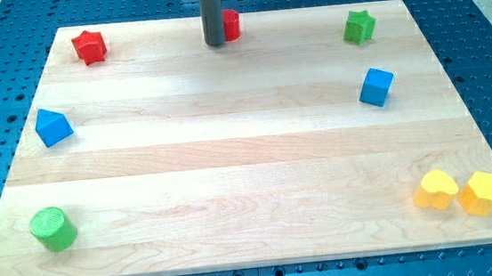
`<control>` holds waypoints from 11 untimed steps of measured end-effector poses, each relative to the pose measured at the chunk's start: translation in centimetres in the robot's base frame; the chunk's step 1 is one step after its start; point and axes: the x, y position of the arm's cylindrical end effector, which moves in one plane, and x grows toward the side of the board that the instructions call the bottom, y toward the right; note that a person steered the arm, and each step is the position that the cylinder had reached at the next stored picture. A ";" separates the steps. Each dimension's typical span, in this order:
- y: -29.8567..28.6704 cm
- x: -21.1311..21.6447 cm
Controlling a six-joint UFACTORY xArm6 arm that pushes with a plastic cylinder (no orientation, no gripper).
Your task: Slide the red circle towards the bottom of the red star
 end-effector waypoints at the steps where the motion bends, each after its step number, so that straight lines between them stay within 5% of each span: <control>1: -0.7 -0.4; 3: -3.9 -3.9; 5: 8.2 -4.7; 6: 6.0 -1.0; 7: -5.5 -0.7; 9: -13.9 2.5; 10: -13.7 4.7; 11: -11.1 0.7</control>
